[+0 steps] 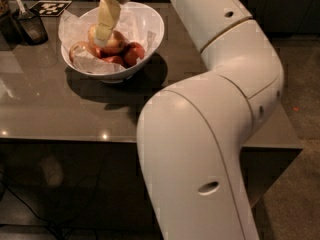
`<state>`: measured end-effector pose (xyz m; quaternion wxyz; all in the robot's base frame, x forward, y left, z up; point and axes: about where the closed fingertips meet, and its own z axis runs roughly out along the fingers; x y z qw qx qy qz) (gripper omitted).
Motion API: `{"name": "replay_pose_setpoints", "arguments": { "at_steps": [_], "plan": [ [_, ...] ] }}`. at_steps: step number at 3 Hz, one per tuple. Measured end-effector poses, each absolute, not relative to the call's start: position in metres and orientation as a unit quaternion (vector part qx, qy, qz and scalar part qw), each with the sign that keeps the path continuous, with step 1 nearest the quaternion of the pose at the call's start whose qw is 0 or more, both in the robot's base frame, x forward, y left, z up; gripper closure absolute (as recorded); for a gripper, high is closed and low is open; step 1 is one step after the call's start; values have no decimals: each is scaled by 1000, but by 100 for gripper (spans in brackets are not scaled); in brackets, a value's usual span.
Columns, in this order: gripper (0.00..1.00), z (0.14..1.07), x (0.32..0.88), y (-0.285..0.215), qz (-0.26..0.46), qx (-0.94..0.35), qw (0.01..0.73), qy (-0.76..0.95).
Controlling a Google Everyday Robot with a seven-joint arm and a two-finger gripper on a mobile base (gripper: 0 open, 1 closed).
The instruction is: Pick apple from white bowl
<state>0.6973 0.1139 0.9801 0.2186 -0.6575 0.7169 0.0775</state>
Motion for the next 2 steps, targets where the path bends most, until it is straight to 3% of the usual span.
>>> {"name": "replay_pose_setpoints", "arguments": {
  "at_steps": [2],
  "plan": [
    [0,971,719,117,85,-639,238,727]
  ]
}}
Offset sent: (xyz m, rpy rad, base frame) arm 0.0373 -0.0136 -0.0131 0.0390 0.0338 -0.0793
